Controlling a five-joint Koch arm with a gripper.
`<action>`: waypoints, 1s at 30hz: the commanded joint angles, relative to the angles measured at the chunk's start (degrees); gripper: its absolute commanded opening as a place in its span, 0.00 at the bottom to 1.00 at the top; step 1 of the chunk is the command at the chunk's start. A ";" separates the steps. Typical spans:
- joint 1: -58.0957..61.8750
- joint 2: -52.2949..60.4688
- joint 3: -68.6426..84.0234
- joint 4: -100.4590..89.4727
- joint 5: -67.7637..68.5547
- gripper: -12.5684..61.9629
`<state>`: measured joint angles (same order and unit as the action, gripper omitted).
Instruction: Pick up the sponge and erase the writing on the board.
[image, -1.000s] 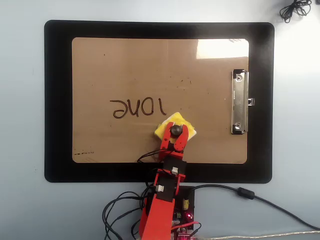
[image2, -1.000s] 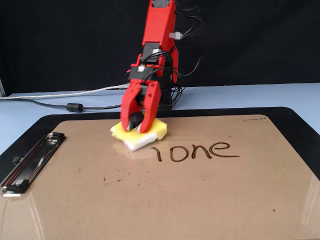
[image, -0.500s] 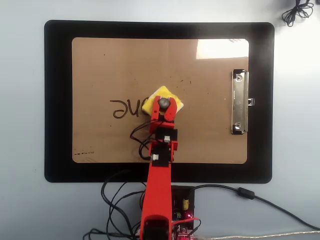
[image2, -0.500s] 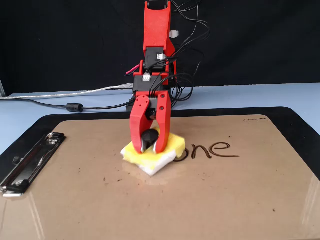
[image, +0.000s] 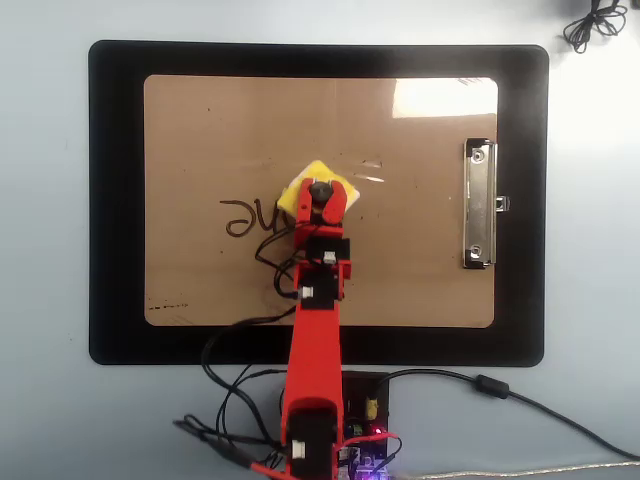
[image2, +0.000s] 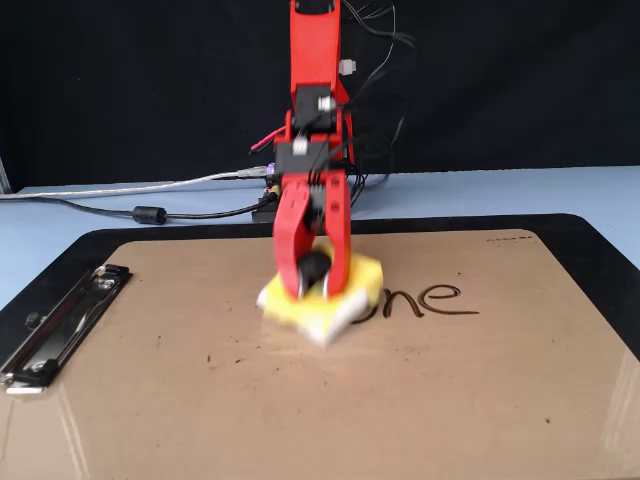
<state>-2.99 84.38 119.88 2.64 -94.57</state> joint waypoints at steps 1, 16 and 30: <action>-0.18 -4.48 -3.69 0.18 -0.70 0.06; 13.97 36.91 33.31 0.09 9.40 0.06; 19.25 27.77 30.94 -6.77 9.84 0.06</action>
<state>14.77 106.70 148.80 -4.39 -85.43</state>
